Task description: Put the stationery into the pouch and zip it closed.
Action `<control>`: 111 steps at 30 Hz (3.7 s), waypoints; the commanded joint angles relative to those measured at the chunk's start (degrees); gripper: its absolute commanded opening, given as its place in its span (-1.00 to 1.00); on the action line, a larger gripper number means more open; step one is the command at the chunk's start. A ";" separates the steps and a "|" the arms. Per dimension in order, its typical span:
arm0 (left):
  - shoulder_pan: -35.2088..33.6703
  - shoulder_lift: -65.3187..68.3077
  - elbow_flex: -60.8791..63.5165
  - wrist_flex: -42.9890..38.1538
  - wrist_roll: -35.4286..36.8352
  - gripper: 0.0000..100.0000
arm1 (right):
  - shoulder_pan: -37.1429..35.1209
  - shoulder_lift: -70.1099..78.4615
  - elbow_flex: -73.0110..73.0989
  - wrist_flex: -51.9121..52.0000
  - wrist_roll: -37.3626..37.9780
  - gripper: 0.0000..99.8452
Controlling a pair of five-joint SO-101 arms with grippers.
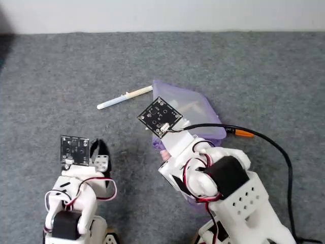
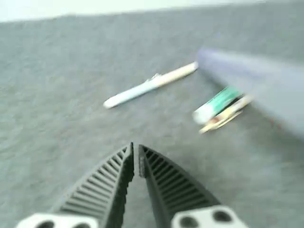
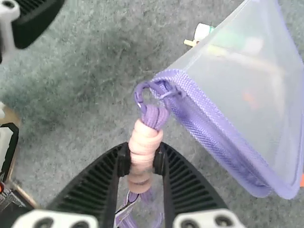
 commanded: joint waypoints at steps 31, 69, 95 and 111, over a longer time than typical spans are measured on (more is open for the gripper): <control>26.20 -0.35 -7.78 -5.71 8.18 -0.67 | 5.85 -4.97 -0.26 -1.10 -0.35 -0.98; 18.37 21.80 -6.11 -21.36 6.07 -0.67 | 0.57 -5.32 -0.18 0.84 -0.35 -0.98; 18.55 21.89 -14.20 -12.75 6.07 -0.67 | 0.75 -5.49 -0.18 0.66 -0.26 -0.98; 23.91 22.15 -13.49 -10.81 6.33 -0.67 | 6.46 -5.49 -0.18 -2.42 -0.26 -0.98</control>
